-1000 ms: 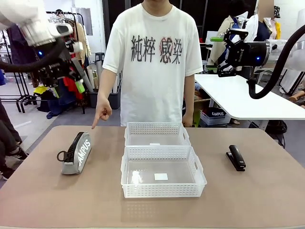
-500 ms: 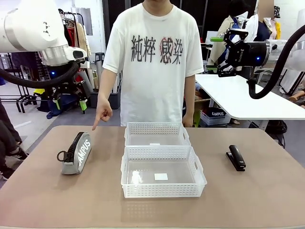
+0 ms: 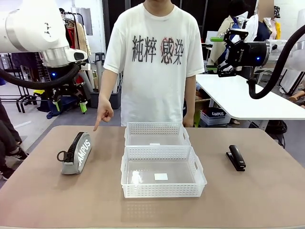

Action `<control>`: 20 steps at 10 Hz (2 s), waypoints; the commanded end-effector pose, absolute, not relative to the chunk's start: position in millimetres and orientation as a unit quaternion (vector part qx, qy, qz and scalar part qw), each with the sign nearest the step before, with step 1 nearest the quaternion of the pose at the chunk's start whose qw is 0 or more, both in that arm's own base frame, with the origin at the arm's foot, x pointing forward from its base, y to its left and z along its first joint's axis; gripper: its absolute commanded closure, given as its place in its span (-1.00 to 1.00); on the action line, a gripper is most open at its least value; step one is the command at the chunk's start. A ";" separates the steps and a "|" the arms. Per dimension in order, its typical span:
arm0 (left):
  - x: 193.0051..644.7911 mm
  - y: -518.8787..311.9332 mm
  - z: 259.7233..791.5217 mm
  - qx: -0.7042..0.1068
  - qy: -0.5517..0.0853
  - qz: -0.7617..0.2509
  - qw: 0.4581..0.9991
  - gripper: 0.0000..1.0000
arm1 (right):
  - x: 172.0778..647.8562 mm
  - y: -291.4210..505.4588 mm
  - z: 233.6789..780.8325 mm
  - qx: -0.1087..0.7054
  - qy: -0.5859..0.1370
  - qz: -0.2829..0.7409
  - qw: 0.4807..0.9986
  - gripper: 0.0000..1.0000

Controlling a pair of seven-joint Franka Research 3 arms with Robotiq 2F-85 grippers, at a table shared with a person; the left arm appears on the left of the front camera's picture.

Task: Distribute items into two baskets.
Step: Pick up the Pencil pouch that the person points to.

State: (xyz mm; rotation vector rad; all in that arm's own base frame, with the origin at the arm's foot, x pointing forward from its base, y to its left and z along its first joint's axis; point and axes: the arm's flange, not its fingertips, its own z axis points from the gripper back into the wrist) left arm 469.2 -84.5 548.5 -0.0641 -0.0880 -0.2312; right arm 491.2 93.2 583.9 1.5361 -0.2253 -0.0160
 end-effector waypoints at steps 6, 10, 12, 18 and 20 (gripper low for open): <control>479.1 -94.6 437.8 0.035 0.018 -0.043 0.998 -1.00 | 490.6 93.8 584.1 0.694 -0.102 -0.008 0.713 -1.00; 502.5 -87.3 390.6 0.017 0.035 -0.049 0.998 -1.00 | 490.6 93.8 584.1 0.694 -0.102 -0.008 0.713 -1.00; 510.0 -79.0 377.5 0.010 0.034 -0.036 0.999 -1.00 | 490.6 93.8 584.1 0.694 -0.102 -0.008 0.713 -1.00; 522.9 -68.5 367.9 0.010 0.023 -0.016 1.000 -0.27 | 490.6 93.8 584.1 0.694 -0.102 -0.008 0.713 -1.00; 523.7 -67.8 371.2 0.011 0.017 -0.012 1.000 0.51 | 490.6 93.8 584.1 0.694 -0.102 -0.008 0.713 -1.00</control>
